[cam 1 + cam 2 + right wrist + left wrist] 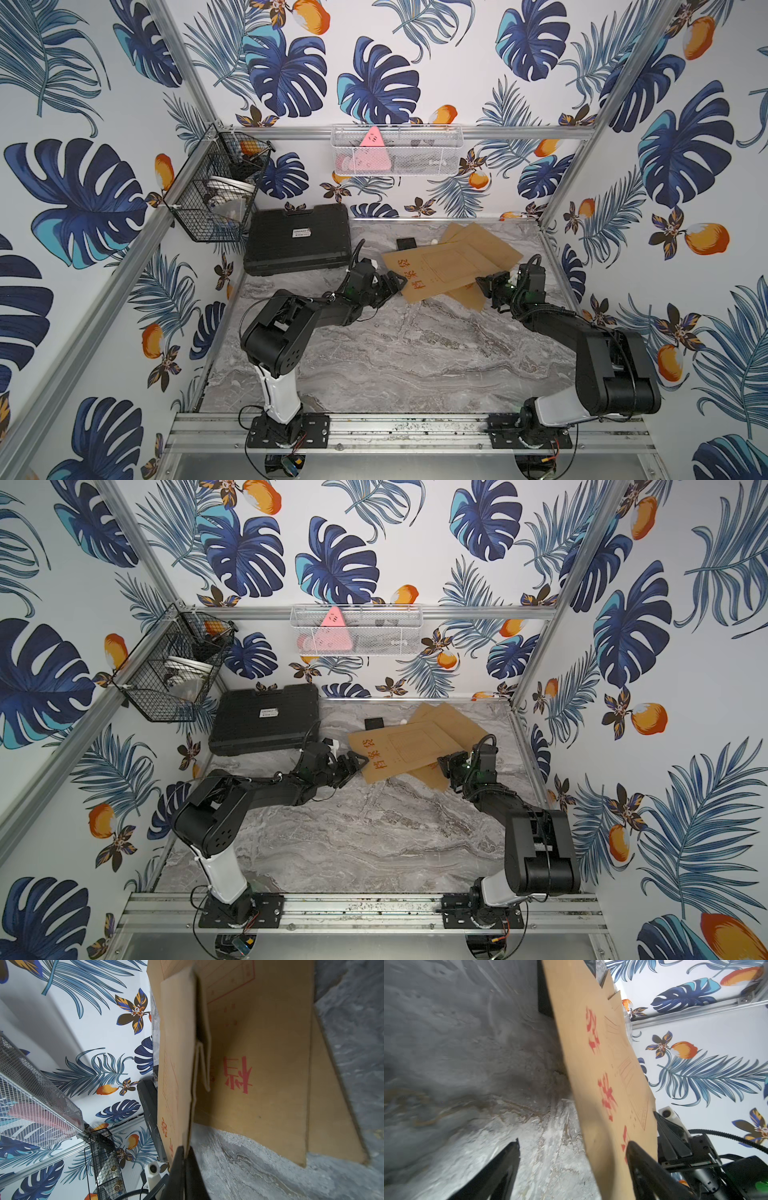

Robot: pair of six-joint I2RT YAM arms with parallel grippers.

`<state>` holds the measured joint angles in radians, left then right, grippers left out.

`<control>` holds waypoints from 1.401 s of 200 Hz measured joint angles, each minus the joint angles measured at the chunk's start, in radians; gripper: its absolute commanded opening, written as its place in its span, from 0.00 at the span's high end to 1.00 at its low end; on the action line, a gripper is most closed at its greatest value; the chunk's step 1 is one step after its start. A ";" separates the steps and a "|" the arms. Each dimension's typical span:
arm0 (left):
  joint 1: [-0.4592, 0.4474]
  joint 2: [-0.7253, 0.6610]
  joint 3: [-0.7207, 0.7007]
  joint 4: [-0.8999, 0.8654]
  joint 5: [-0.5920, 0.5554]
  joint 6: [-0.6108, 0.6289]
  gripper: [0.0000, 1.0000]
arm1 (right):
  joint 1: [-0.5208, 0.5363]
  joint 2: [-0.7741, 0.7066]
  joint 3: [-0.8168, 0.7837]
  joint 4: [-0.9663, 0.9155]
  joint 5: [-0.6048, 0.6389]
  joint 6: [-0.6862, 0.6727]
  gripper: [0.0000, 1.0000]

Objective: Open the file bag
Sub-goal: Pick up the file bag from the file bag.

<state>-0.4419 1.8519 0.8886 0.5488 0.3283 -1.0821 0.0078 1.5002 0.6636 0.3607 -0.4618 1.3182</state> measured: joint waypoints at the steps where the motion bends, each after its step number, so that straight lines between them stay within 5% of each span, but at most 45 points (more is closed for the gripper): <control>1: -0.001 0.002 0.001 0.002 0.001 -0.001 0.27 | 0.001 0.000 0.000 0.000 0.000 0.000 1.00; 62: -0.021 0.006 0.022 0.054 0.017 -0.030 0.78 | 0.007 -0.002 -0.001 -0.026 0.001 -0.022 1.00; 102: -0.019 -0.091 0.037 -0.040 0.007 0.001 1.00 | 0.014 -0.048 0.031 -0.114 0.016 -0.087 0.61; 167: -0.018 -0.340 0.164 -0.430 -0.044 0.198 1.00 | 0.016 -0.304 0.133 -0.378 0.143 -0.270 0.09; 234: -0.018 -0.455 0.465 -0.978 -0.122 0.486 1.00 | 0.043 -0.458 0.256 -0.555 0.186 -0.515 0.00; 280: -0.018 -0.498 0.650 -1.233 -0.214 0.528 1.00 | 0.349 -0.459 0.396 -0.624 0.274 -0.750 0.00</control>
<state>-0.4603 1.3540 1.5391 -0.6842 0.1143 -0.5545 0.3573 1.0409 1.0599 -0.2630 -0.1879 0.5678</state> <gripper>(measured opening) 0.070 0.997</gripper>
